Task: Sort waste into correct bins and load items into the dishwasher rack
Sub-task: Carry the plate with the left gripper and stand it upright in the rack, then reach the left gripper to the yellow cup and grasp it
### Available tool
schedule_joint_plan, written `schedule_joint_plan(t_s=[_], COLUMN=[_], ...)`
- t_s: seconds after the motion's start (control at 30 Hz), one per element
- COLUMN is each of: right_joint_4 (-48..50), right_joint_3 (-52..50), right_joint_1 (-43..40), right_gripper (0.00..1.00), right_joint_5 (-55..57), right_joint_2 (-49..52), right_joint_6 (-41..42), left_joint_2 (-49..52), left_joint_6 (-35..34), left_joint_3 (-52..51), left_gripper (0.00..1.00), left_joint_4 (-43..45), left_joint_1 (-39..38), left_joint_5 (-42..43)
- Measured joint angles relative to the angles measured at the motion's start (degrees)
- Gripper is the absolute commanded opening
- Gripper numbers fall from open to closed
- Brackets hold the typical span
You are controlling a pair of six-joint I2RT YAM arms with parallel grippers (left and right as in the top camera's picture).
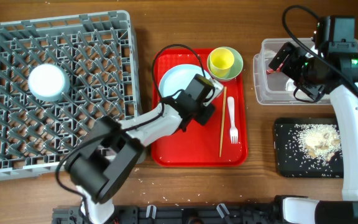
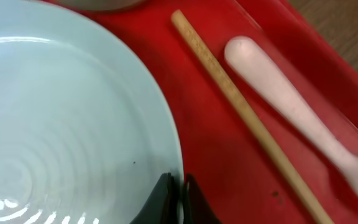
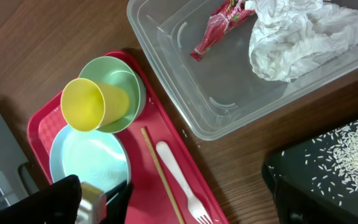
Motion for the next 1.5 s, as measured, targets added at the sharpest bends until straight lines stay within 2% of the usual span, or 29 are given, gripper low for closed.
schedule_joint_plan(t_s=[0.17,0.3,0.37,0.5,0.63,0.73,0.83,0.9,1.0,1.17,1.2,1.23,1.27,1.33,1.37,1.5], right_joint_4=[0.0,0.0,0.0,0.0,0.0,0.1,0.0,0.0,0.0,0.0,0.0,0.0,0.0,0.0,0.0,0.0], right_joint_3=[0.0,0.0,0.0,0.0,0.0,0.0,0.0,0.0,0.0,0.0,0.0,0.0,0.0,0.0,0.0,0.0], right_joint_1=[0.0,0.0,0.0,0.0,0.0,0.0,0.0,0.0,0.0,0.0,0.0,0.0,0.0,0.0,0.0,0.0], right_gripper=[1.00,1.00,1.00,1.00,1.00,1.00,1.00,1.00,1.00,1.00,1.00,1.00,1.00,1.00,1.00,1.00], right_joint_5=[0.0,0.0,0.0,0.0,0.0,0.0,0.0,0.0,0.0,0.0,0.0,0.0,0.0,0.0,0.0,0.0], right_joint_2=[0.0,0.0,0.0,0.0,0.0,0.0,0.0,0.0,0.0,0.0,0.0,0.0,0.0,0.0,0.0,0.0], right_joint_6=[0.0,0.0,0.0,0.0,0.0,0.0,0.0,0.0,0.0,0.0,0.0,0.0,0.0,0.0,0.0,0.0], left_joint_2=[-13.1,-27.3,-37.0,-45.5,-40.7,-31.3,-19.5,-13.9,-9.3,-8.1,-8.1,-8.1,-8.0,-8.0,-7.8,-8.3], left_joint_6=[-5.2,-10.1,-16.0,-24.8,-37.2,-43.6,-51.6,-55.7,-58.1,-58.8,-58.8,-58.7,-58.1,-56.3,-55.3,-53.7], left_joint_3=[0.0,0.0,0.0,0.0,0.0,-0.3,-0.4,-0.4,-0.4,-0.4,-0.4,-0.4,-0.3,-0.2,-0.2,-0.3], left_gripper=[0.04,0.04,0.04,0.04,0.04,0.04,0.04,0.04,0.04,0.04,0.08,0.49,0.51,0.88,1.00,1.00], left_joint_4=[-10.8,-12.5,-11.6,-4.5,9.6,23.9,42.3,45.3,45.4,44.6,43.3,40.3,37.3,32.7,32.3,31.2], left_joint_1=[0.0,1.7,8.6,23.4,38.9,45.1,48.2,48.3,48.3,49.1,49.8,50.7,50.9,50.9,50.9,52.9], left_joint_5=[0.0,0.8,1.2,4.2,16.3,27.1,37.9,41.7,43.7,43.8,43.7,43.5,43.4,43.1,43.1,44.0])
